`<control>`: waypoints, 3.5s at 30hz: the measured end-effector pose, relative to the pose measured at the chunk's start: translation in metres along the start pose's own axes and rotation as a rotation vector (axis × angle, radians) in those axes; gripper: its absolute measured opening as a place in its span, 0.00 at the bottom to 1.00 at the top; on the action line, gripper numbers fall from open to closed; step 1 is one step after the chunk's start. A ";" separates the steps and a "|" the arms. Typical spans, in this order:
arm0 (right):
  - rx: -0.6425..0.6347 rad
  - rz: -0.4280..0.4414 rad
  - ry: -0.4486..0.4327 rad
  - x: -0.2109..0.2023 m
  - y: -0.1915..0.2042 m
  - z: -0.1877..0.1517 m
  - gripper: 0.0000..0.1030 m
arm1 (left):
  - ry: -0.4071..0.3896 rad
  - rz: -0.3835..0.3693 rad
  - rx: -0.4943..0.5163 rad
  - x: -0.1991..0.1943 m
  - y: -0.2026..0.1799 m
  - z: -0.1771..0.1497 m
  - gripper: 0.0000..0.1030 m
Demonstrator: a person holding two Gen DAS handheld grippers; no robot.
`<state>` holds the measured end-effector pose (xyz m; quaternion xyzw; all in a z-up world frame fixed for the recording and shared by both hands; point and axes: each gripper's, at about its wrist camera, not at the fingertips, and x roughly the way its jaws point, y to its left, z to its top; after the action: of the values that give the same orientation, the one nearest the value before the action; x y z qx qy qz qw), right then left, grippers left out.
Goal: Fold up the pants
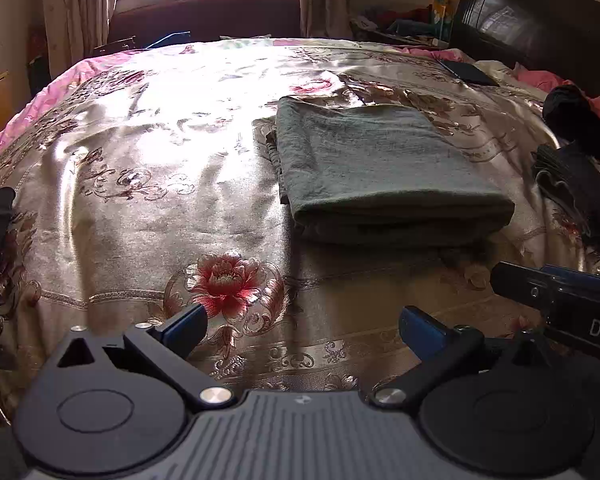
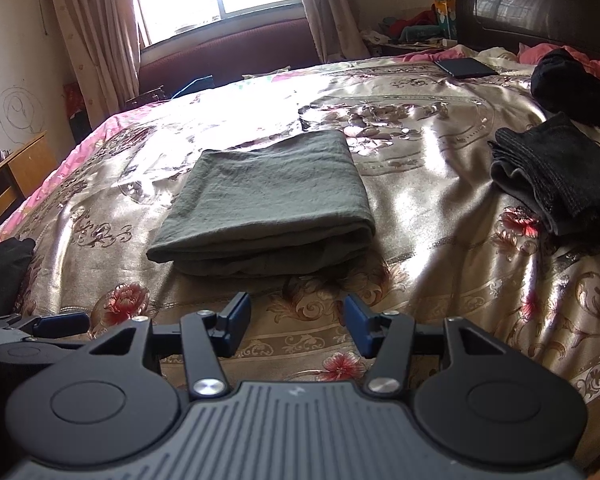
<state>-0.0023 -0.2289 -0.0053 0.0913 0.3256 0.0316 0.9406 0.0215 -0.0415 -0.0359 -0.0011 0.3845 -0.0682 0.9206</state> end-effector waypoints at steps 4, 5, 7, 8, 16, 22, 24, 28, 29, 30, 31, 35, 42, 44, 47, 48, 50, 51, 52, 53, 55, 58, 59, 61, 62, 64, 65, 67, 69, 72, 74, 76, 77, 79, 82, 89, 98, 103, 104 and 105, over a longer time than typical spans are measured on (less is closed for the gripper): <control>0.000 -0.001 0.007 0.001 0.001 -0.001 0.52 | 0.000 0.010 -0.018 0.002 0.006 0.001 1.00; -0.004 -0.001 0.011 0.002 0.001 -0.001 0.52 | -0.001 0.015 -0.021 0.002 0.007 0.001 1.00; -0.012 0.000 0.017 0.002 0.002 -0.001 0.52 | -0.004 0.024 -0.021 0.002 0.008 0.001 1.00; -0.015 0.003 0.020 0.003 0.002 -0.001 0.52 | -0.006 0.027 -0.021 0.002 0.008 0.001 1.00; -0.045 0.010 0.042 0.006 0.007 -0.003 0.52 | -0.011 0.021 -0.014 0.001 0.006 0.001 1.00; -0.049 0.013 0.050 0.008 0.007 -0.003 0.53 | -0.012 0.024 -0.010 0.000 0.006 0.002 1.00; -0.051 0.013 0.052 0.008 0.007 -0.003 0.53 | -0.014 0.026 -0.012 0.000 0.007 0.002 1.00; -0.054 0.013 0.055 0.009 0.008 -0.004 0.53 | -0.011 0.026 -0.014 0.001 0.007 0.002 1.00; -0.053 0.013 0.055 0.009 0.008 -0.004 0.53 | -0.009 0.026 -0.015 0.001 0.008 0.002 1.00; -0.053 0.013 0.056 0.009 0.008 -0.004 0.53 | -0.008 0.027 -0.015 0.001 0.008 0.002 1.00; -0.053 0.013 0.058 0.009 0.008 -0.004 0.53 | -0.007 0.028 -0.014 0.001 0.007 0.002 1.00; -0.053 0.012 0.061 0.010 0.008 -0.004 0.53 | -0.005 0.032 -0.010 0.002 0.007 0.002 1.00; -0.053 0.012 0.063 0.010 0.008 -0.004 0.53 | 0.000 0.034 -0.008 0.003 0.007 0.002 1.00; -0.053 0.011 0.064 0.010 0.007 -0.004 0.53 | 0.001 0.035 -0.006 0.003 0.007 0.002 1.00; -0.053 0.011 0.063 0.010 0.008 -0.004 0.53 | 0.002 0.036 -0.007 0.003 0.006 0.002 1.00; -0.053 0.011 0.064 0.010 0.008 -0.004 0.53 | 0.003 0.036 -0.007 0.003 0.006 0.002 1.00; -0.053 0.011 0.064 0.010 0.008 -0.004 0.53 | 0.003 0.036 -0.007 0.003 0.007 0.002 1.00; -0.053 0.011 0.064 0.010 0.008 -0.004 0.53 | 0.004 0.036 -0.007 0.003 0.006 0.002 1.00; -0.053 0.011 0.064 0.010 0.008 -0.004 0.53 | 0.005 0.037 -0.006 0.003 0.006 0.001 1.00; -0.054 0.011 0.065 0.011 0.008 -0.004 0.53 | 0.005 0.038 -0.006 0.003 0.006 0.001 1.00; -0.056 0.009 0.068 0.011 0.008 -0.005 0.53 | 0.007 0.038 -0.003 0.004 0.007 0.001 1.00; -0.057 0.012 0.066 0.012 0.008 -0.005 0.53 | 0.010 0.037 -0.001 0.004 0.006 0.001 1.00; -0.057 0.014 0.065 0.011 0.007 -0.005 0.53 | 0.010 0.037 0.001 0.005 0.006 0.001 1.00; -0.057 0.015 0.065 0.011 0.007 -0.004 0.53 | 0.013 0.038 0.003 0.005 0.005 0.001 1.00; -0.056 0.015 0.066 0.011 0.007 -0.004 0.53 | 0.014 0.037 0.003 0.005 0.005 0.001 1.00; -0.055 0.016 0.066 0.011 0.006 -0.004 0.53 | 0.015 0.035 0.001 0.005 0.005 0.001 1.00; -0.055 0.016 0.066 0.011 0.006 -0.003 0.53 | 0.015 0.034 0.000 0.005 0.006 0.001 1.00; -0.055 0.016 0.067 0.011 0.006 -0.003 0.53 | 0.014 0.036 0.002 0.005 0.006 0.001 1.00; -0.056 0.017 0.068 0.011 0.006 -0.003 0.53 | 0.013 0.038 0.003 0.005 0.006 0.001 1.00; -0.056 0.017 0.069 0.011 0.006 -0.003 0.53 | 0.014 0.038 0.004 0.005 0.005 0.001 1.00; -0.056 0.017 0.070 0.012 0.006 -0.003 0.53 | 0.014 0.039 0.004 0.005 0.005 0.001 1.00; -0.057 0.017 0.070 0.012 0.006 -0.003 0.53 | 0.014 0.038 0.004 0.005 0.005 0.001 1.00; -0.057 0.017 0.070 0.012 0.006 -0.003 0.53 | 0.014 0.038 0.004 0.005 0.005 0.001 1.00; -0.058 0.016 0.070 0.012 0.006 -0.003 0.53 | 0.014 0.039 0.004 0.005 0.005 0.001 1.00; -0.056 0.017 0.070 0.012 0.006 -0.003 0.53 | 0.014 0.038 0.004 0.005 0.006 0.001 1.00; -0.057 0.018 0.071 0.012 0.006 -0.003 0.53 | 0.016 0.037 0.002 0.005 0.006 0.001 1.00; -0.057 0.017 0.071 0.012 0.006 -0.003 0.53 | 0.019 0.035 0.000 0.005 0.006 0.000 1.00; -0.057 0.017 0.072 0.012 0.006 -0.003 0.53 | 0.022 0.033 -0.002 0.006 0.007 0.000 1.00; -0.056 0.018 0.071 0.012 0.006 -0.003 0.53 | 0.023 0.032 -0.002 0.007 0.007 0.000 1.00; -0.056 0.018 0.072 0.012 0.006 -0.003 0.53 | 0.023 0.032 -0.002 0.007 0.007 0.000 1.00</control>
<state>0.0055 -0.2211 -0.0138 0.0666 0.3572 0.0525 0.9302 0.0272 -0.0355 -0.0409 0.0048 0.3952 -0.0529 0.9170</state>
